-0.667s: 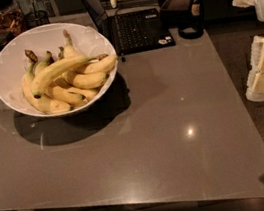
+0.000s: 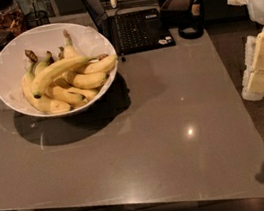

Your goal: Pick banana from white bowl

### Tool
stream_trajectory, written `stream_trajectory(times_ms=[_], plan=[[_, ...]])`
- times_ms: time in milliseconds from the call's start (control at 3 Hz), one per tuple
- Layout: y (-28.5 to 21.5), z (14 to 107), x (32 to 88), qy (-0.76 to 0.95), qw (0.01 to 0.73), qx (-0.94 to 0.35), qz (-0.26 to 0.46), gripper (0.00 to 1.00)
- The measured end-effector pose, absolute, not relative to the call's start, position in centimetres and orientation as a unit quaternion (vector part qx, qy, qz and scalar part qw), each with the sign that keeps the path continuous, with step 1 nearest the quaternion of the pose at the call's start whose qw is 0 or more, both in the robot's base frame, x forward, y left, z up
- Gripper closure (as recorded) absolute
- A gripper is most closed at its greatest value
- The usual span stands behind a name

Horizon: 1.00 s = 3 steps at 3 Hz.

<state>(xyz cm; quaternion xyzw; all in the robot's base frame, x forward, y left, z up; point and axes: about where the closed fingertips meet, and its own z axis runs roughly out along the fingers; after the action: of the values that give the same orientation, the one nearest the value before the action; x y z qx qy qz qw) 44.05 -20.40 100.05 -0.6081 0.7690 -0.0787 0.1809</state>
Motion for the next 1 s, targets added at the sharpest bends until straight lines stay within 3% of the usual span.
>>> stream_trajectory(times_ms=[1000], plan=[[-5.9,102.4,44.2,0.598,0.11,-0.779,-0.149,0.0]])
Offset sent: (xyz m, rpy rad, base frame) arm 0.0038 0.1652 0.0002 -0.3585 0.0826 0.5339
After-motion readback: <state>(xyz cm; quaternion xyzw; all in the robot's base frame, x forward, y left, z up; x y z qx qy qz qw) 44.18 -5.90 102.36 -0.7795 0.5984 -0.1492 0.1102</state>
